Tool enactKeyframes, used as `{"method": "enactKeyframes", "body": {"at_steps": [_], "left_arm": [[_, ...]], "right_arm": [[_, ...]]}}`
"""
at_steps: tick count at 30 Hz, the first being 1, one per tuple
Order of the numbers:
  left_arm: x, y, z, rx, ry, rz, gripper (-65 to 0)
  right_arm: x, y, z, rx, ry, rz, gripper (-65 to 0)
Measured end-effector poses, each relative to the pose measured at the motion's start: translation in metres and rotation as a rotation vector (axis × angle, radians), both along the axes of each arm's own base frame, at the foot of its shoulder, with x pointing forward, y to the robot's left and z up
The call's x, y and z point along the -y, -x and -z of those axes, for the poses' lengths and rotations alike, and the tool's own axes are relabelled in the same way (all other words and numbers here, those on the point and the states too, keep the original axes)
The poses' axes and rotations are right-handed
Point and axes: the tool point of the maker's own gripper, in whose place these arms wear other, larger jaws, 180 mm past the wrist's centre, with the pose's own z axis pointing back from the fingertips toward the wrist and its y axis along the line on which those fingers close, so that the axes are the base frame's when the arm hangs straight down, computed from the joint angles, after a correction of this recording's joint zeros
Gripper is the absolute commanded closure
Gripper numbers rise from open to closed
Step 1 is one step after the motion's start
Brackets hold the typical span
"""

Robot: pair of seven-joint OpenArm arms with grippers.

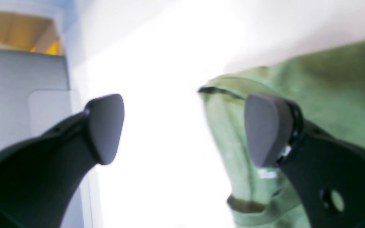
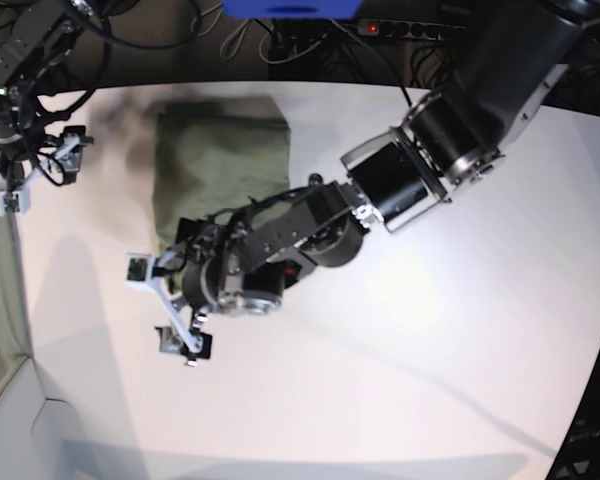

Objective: Layout the t-shirt on the table in an organized manner, then fold the t-shirt properly

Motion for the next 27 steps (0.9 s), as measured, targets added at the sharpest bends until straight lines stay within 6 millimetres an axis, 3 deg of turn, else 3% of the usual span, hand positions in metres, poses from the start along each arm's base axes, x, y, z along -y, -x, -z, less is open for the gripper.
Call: {"method": "enactKeyframes", "body": {"at_steps": [4,8,12,15,17,20,22,25,27], "left_arm": [[-0.015,-0.019,-0.021,0.016,0.062,-0.061,-57.3],[-0.053,-0.038,-0.024,0.027,0.066,-0.165,-57.2],[-0.136,-0.064,-0.027,-0.003,0.117,-0.42,-56.6],[-0.22,-0.074,-0.024,0.005,0.139,-0.638,-47.7],[-0.265,-0.062,-0.016,0.0,0.154,-0.745,-36.3],[-0.305,-0.034,0.005,-0.045,0.155,-0.847,-17.4],[-0.323,-0.018,0.006,-0.053,0.192,-0.898,-7.0],[-0.371,0.005,0.001,-0.023,0.181,-1.033,0.0],[-0.403,0.022,0.004,-0.025,0.16,-1.13,0.0]], "right_arm": [[-0.001,0.004,0.003,-0.029,-0.005,0.003,-53.5],[-0.01,0.001,0.005,-0.038,-0.006,-0.027,-53.5],[-0.051,-0.015,0.002,0.003,-0.05,-0.113,-53.4],[-0.09,-0.028,0.005,0.008,-0.099,-0.207,-53.4],[-0.116,-0.036,0.004,0.022,-0.128,-0.274,-53.4],[-0.162,-0.038,0.008,0.017,-0.183,-0.377,-53.3],[-0.189,-0.031,0.011,0.0,-0.212,-0.454,-53.3],[-0.211,-0.023,0.017,-0.03,-0.224,-0.527,-53.3],[-0.224,-0.015,0.02,-0.039,-0.239,-0.563,-53.3]]}}
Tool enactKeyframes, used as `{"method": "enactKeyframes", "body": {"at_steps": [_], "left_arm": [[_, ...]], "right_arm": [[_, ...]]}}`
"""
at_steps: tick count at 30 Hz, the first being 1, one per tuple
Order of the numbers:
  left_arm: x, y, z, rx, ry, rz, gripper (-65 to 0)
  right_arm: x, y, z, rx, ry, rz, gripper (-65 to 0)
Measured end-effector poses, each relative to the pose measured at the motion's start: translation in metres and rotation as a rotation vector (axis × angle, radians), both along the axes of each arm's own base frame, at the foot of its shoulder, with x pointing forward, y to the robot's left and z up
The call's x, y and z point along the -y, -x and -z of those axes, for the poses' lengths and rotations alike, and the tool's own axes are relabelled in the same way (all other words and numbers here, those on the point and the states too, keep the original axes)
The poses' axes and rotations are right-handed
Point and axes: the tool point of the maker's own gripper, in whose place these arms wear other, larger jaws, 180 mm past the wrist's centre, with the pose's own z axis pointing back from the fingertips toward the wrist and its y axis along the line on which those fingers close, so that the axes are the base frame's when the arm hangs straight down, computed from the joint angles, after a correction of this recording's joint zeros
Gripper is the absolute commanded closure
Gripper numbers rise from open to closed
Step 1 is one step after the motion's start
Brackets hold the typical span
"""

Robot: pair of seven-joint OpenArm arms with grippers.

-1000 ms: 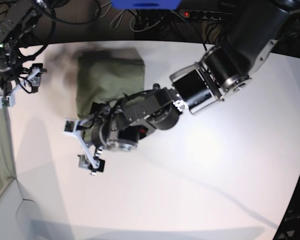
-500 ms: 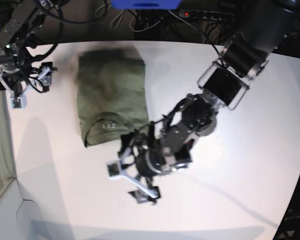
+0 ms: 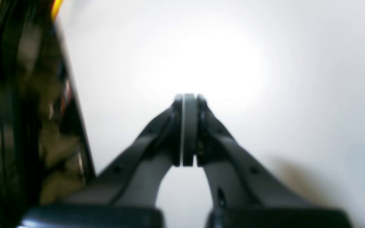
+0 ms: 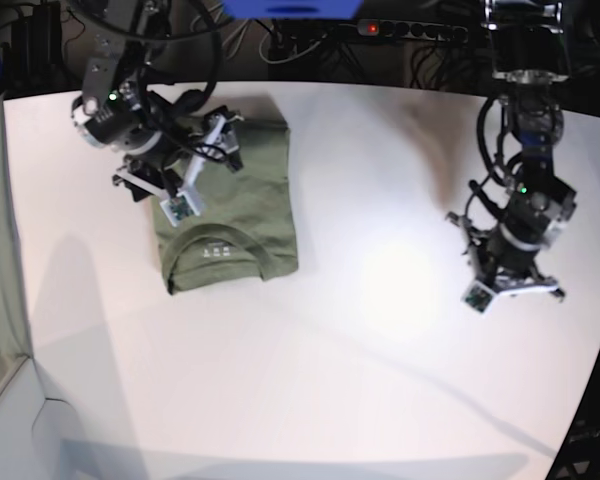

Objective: Layout the t-shirt on the table in an organized manner, then fold the t-shirt properly

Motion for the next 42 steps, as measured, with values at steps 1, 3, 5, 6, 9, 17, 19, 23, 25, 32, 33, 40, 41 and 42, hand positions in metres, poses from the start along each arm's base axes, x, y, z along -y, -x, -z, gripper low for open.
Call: {"method": "enactKeyframes", "body": {"at_steps": [1,3,5,6,9,17,19,23,25,32,33,40,41,42], "left_arm": [[-0.012,0.008,0.001,-0.005,-0.006,-0.035,-0.2],[-0.028,0.024,0.001,-0.006,-0.007,-0.08,-0.1],[-0.038,0.04,0.004,-0.015,-0.016,-0.104,-0.1],[-0.042,0.048,0.006,-0.028,-0.024,-0.117,-0.1],[-0.046,0.063,0.007,-0.041,-0.033,-0.128,-0.1],[-0.057,0.087,0.011,-0.07,-0.05,-0.153,-0.1],[-0.061,0.087,0.009,-0.064,-0.057,-0.163,-0.1],[-0.066,0.088,0.006,-0.058,-0.058,-0.179,-0.1],[-0.072,0.088,0.003,-0.047,-0.061,-0.194,-0.1],[-0.075,0.082,-0.031,0.076,0.075,-0.226,-0.1],[-0.077,0.086,-0.031,0.083,0.102,-0.239,-0.1],[-0.067,0.131,0.006,-0.015,0.28,-0.309,-0.1],[-0.063,0.133,0.006,-0.015,0.3,-0.3,-0.1],[-0.062,0.135,0.008,-0.017,0.303,-0.3,-0.1]], "right_arm": [[-0.009,0.004,0.001,0.003,-0.018,-0.02,-53.3],[-0.023,0.009,0.0,0.034,-0.077,-0.033,-53.4],[-0.028,0.012,0.01,0.03,-0.115,-0.029,-53.4],[-0.028,0.015,0.018,0.011,-0.117,-0.03,-53.4],[-0.029,0.018,0.036,-0.015,-0.149,-0.025,-53.4],[-0.029,0.016,0.051,0.016,-0.24,-0.007,-53.4],[-0.03,0.014,0.051,0.024,-0.249,-0.004,-53.4],[-0.024,0.015,0.041,0.034,-0.187,-0.022,-53.5],[-0.018,0.013,0.026,0.071,-0.147,-0.03,-53.5],[0.005,-0.009,-0.034,0.269,-0.126,0.037,-53.6],[0.018,-0.004,-0.026,0.236,-0.088,0.065,-53.6],[0.111,0.035,-0.005,0.146,0.056,0.295,-53.4],[0.124,0.042,-0.004,0.14,0.076,0.33,-53.4],[0.138,0.05,-0.004,0.135,0.097,0.364,-53.4]]}}
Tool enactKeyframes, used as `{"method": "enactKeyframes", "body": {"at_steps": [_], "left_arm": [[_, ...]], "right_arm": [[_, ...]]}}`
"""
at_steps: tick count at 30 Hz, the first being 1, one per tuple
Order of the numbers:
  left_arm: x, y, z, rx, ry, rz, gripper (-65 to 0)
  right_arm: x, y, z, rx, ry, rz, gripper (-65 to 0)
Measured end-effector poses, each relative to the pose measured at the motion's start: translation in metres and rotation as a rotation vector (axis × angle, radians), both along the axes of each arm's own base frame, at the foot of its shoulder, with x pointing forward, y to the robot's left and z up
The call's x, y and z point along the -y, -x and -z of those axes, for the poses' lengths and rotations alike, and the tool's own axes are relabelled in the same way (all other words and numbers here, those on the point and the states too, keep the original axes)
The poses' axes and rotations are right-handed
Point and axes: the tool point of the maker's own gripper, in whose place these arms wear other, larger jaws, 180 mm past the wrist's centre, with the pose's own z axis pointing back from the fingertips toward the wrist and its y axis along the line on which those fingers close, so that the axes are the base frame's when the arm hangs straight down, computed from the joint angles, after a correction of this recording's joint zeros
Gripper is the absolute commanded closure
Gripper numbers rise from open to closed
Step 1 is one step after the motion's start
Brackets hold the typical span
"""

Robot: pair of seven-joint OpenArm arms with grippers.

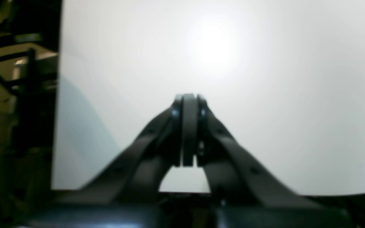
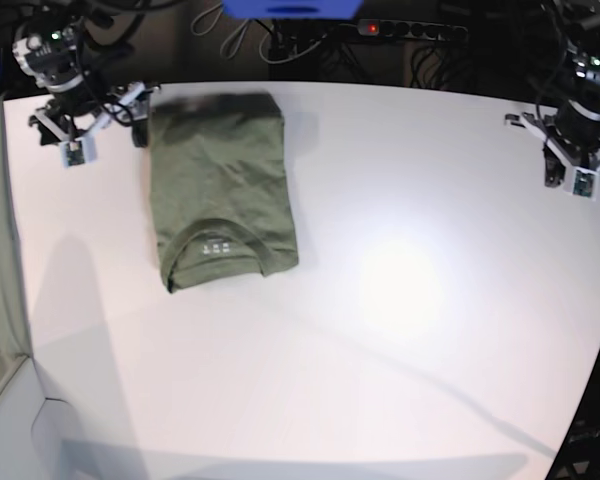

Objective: Layout the t-shirt on the table in an organized manner, then fold the t-shirt properly

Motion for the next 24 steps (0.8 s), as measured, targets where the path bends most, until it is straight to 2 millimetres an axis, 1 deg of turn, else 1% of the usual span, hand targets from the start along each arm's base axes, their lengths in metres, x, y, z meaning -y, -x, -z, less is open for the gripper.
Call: {"method": "enactKeyframes", "body": {"at_steps": [3,5,6,8,10,13,15,17,19,22,24], "left_arm": [[-0.003,0.01,0.008,-0.048,-0.012,-0.009,-0.1],[-0.002,0.007,0.005,-0.03,-0.009,-0.004,-0.1],[-0.001,0.006,0.004,-0.026,-0.006,-0.004,-0.1],[-0.001,0.006,0.005,-0.029,-0.008,-0.003,-0.1],[0.004,0.011,0.013,-0.059,-0.007,0.016,-0.1],[0.023,0.027,0.038,-0.136,0.04,0.062,-0.1],[0.031,0.048,0.056,-0.215,0.058,0.079,-0.1],[0.033,0.067,0.074,-0.285,0.077,0.077,-0.1],[0.034,0.084,0.089,-0.342,0.1,0.061,-0.1],[0.03,0.1,0.113,-0.394,0.148,0.025,-0.1],[0.024,0.12,0.134,-0.474,0.163,-0.009,-0.1]], "right_arm": [[0.04,0.034,0.005,-0.07,0.064,0.109,-53.4],[0.062,0.055,0.004,-0.103,0.099,0.172,-53.3],[0.07,0.064,0.004,-0.115,0.113,0.195,-53.3],[0.08,0.079,0.004,-0.139,0.127,0.232,-53.2],[0.084,0.101,0.01,-0.179,0.117,0.278,-52.6],[0.096,0.136,0.017,-0.248,0.121,0.364,-49.2],[0.104,0.155,0.023,-0.288,0.118,0.408,-46.3],[0.108,0.17,0.034,-0.315,0.097,0.44,-43.5],[0.105,0.19,0.053,-0.377,0.052,0.463,-39.5],[0.09,0.218,0.085,-0.464,-0.042,0.503,-32.6],[0.075,0.231,0.105,-0.505,-0.105,0.509,-26.9]]}}
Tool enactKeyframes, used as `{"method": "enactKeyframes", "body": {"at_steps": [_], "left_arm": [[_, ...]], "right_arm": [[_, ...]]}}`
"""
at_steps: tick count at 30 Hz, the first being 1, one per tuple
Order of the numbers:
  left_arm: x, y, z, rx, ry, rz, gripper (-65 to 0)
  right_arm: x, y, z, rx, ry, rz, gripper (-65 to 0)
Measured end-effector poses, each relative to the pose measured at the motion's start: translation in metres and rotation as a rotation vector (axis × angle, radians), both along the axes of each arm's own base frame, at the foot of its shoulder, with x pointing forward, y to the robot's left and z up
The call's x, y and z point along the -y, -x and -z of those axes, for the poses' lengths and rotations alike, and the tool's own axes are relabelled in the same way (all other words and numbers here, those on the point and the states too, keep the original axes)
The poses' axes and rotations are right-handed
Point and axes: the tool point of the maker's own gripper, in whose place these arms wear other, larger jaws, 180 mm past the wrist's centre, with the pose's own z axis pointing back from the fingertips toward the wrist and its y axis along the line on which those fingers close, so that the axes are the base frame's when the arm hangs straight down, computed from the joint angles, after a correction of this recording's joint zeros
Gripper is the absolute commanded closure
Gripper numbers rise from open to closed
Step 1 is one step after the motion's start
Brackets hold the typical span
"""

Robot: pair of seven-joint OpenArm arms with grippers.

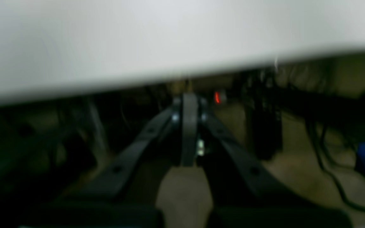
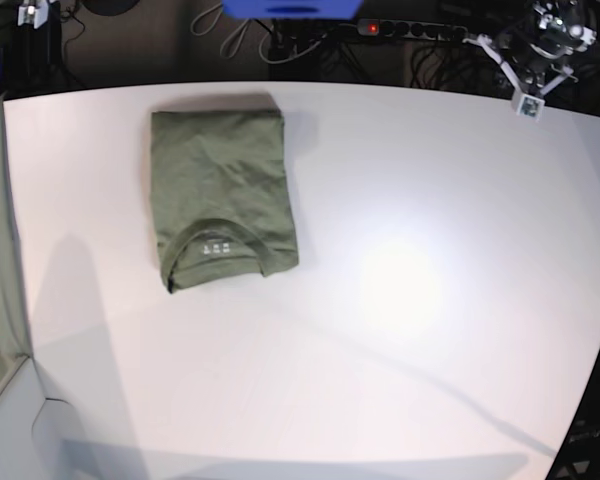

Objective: Layout the t-shirt on the table in an organized manner, then fold the t-shirt properly

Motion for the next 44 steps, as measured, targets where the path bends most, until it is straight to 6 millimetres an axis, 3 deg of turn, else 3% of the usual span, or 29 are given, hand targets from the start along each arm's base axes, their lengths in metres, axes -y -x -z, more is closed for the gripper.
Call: {"method": "enactKeyframes", "body": {"at_steps": [6,9,13,17,20,23,27,31,34,41,44], "left_arm": [[-0.004,0.046,0.041,-0.137,0.056,-0.071,-0.1],[0.013,0.063,0.071,-0.153,0.107,-0.059,-0.1],[0.049,0.078,0.119,-0.18,0.207,-0.051,-0.1],[0.056,0.081,0.161,-0.27,0.255,-0.137,-0.1],[0.061,0.071,0.174,-0.267,0.297,-0.192,0.0],[0.058,0.069,0.177,-0.235,0.297,-0.198,0.0],[0.065,0.07,0.182,-0.238,0.286,-0.136,0.0],[0.059,0.064,0.193,-0.238,0.148,-0.148,0.0],[0.05,0.051,0.195,-0.181,0.073,-0.153,0.0],[0.057,0.055,0.2,-0.187,-0.01,-0.144,0.0],[0.059,0.055,0.201,-0.185,-0.022,-0.15,0.0]], "right_arm": [[-0.058,0.013,0.05,0.012,-0.189,0.027,-7.3],[-0.091,0.016,0.071,0.012,-0.282,0.004,-0.4],[-0.127,-0.002,0.097,0.067,-0.385,-0.041,0.0],[-0.164,-0.019,0.116,0.143,-0.47,-0.07,0.0],[-0.194,-0.022,0.124,0.204,-0.529,-0.04,0.0],[-0.226,-0.01,0.131,0.2,-0.591,-0.015,0.0],[-0.199,0.005,0.165,0.098,-0.327,0.037,0.0],[-0.18,0.005,0.177,0.041,-0.131,-0.003,0.0],[-0.16,0.006,0.176,0.022,-0.007,-0.056,0.0],[-0.118,0.03,0.175,-0.104,0.147,-0.1,0.0],[-0.095,0.024,0.175,-0.119,0.186,-0.103,0.0]]}}
